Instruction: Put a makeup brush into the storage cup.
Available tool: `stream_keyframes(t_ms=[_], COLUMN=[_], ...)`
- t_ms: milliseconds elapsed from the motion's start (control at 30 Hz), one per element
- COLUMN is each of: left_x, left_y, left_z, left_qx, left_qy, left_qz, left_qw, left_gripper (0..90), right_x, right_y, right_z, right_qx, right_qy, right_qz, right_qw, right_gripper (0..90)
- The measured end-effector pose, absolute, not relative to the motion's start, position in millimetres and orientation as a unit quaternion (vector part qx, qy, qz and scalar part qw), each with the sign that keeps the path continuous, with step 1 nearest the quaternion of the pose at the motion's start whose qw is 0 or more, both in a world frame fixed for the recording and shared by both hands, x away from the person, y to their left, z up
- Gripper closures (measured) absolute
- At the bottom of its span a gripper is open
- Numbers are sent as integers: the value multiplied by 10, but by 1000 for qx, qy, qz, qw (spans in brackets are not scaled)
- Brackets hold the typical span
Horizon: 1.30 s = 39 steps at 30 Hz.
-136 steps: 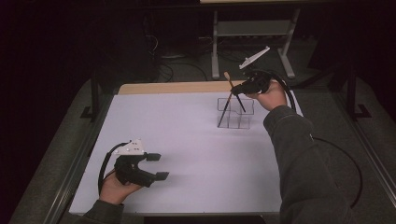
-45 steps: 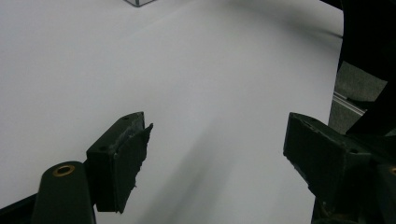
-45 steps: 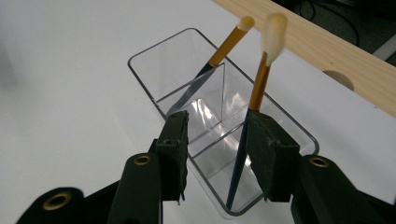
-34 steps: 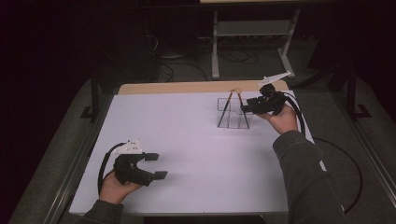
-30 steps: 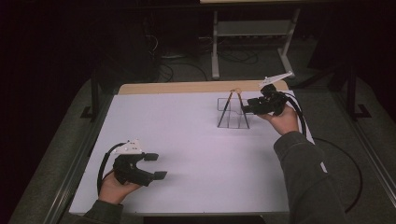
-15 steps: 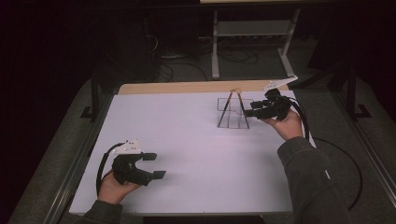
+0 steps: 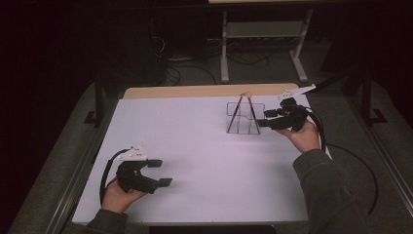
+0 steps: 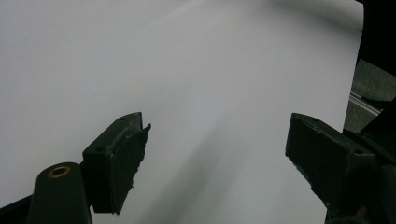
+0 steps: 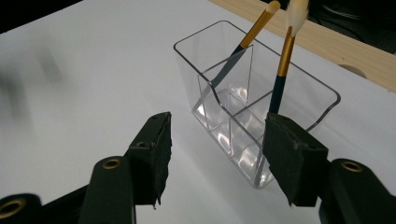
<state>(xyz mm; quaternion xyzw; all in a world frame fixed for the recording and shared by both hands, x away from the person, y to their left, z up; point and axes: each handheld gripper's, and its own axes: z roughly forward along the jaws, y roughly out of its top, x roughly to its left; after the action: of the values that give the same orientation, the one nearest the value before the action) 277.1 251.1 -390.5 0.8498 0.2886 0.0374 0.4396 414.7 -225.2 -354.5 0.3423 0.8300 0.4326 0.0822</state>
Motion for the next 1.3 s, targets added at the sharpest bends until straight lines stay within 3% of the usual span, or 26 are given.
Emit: stream_keyframes(t_ms=[1300], left_x=[2769], left_y=[2531], left_z=[-3911], left_qx=[849], left_qy=[298], left_qz=[51], left_qw=[434], left_gripper=[188], right_x=[3820], right_y=[-2322], right_z=[-3631], right_qx=[336], right_qy=[830], right_qz=[440], right_qw=[71], right_gripper=[343])
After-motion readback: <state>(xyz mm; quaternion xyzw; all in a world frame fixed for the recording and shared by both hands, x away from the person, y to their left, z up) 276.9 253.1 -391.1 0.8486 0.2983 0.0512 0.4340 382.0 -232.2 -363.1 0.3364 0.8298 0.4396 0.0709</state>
